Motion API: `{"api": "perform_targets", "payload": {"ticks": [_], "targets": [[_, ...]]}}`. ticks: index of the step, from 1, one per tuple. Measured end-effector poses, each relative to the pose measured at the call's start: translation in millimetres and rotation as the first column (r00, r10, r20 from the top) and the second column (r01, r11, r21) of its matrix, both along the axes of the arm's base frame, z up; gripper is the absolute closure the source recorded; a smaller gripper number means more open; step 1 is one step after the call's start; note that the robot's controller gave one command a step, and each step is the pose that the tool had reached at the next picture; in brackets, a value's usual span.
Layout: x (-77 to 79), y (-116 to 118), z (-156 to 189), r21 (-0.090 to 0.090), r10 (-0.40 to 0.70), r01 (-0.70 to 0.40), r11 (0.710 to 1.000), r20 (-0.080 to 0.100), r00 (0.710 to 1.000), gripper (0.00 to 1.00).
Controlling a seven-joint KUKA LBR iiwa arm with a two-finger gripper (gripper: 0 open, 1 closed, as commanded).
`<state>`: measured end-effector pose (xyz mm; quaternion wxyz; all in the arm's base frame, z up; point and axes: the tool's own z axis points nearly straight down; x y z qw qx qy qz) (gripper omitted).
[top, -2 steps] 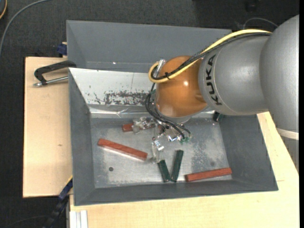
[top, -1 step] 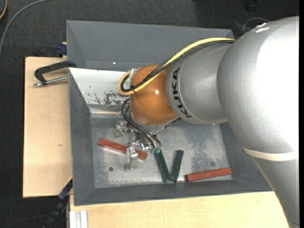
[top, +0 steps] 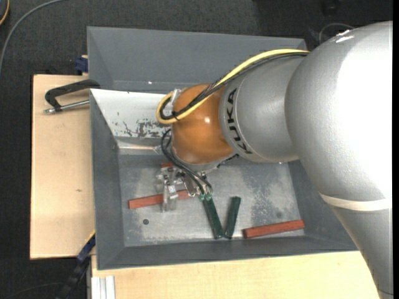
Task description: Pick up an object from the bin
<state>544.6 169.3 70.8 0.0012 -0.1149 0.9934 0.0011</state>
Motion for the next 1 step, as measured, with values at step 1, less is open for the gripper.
{"api": "perform_targets", "payload": {"ticks": [1], "targets": [[11.1,43.4,142.5,0.000,0.305,-0.305,0.952,0.011,0.952,1.00]]}}
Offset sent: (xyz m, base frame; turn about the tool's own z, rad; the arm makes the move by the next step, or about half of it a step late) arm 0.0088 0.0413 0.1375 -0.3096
